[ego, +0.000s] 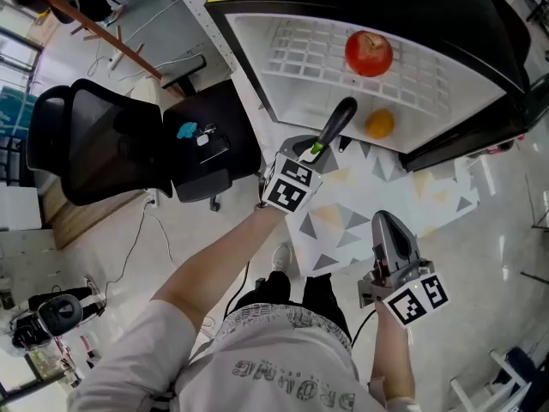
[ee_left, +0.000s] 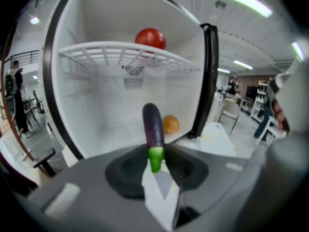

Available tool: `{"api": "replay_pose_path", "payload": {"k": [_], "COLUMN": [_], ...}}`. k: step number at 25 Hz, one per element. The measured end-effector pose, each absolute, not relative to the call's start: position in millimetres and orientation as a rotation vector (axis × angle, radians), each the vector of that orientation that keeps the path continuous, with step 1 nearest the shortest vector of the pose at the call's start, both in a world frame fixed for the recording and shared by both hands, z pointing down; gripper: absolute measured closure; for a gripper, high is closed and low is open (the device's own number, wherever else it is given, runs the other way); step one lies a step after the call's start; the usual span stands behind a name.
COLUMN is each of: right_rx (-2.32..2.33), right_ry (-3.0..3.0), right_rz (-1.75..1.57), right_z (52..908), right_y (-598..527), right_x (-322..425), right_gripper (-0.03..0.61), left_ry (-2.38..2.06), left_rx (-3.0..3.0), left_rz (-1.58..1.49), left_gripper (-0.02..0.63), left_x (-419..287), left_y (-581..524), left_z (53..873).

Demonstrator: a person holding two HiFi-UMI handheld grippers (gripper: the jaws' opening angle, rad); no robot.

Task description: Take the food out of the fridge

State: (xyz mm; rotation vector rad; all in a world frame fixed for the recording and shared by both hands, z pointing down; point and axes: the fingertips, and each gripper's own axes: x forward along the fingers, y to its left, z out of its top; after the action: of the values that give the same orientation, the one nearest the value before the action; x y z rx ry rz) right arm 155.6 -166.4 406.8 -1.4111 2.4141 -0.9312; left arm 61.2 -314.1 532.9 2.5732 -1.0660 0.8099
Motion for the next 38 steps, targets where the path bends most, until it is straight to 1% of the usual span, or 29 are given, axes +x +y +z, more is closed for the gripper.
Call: {"api": "replay_pose_path", "payload": {"k": [14,24,38], "right_rx": [-1.419,-1.462,-1.501], "right_ry": [2.424,2.402,2.384], "right_rz": [-0.842,-0.770,-0.684], "right_z": [379,359,337], "right_y": [-163,-158,-146], "right_x": [123,118,118], "right_gripper": [0.590,0.590,0.589], "left_ry": [-1.056,-1.037,-1.005], "left_rx": [2.608,2.652,2.710], "left_rz": [0.736,0.667,0.517], "left_gripper": [0.497,0.497,0.497], "left_x": [19,2,-11], "left_y": [-282,-257,-224], "left_z": [499,476,418]}}
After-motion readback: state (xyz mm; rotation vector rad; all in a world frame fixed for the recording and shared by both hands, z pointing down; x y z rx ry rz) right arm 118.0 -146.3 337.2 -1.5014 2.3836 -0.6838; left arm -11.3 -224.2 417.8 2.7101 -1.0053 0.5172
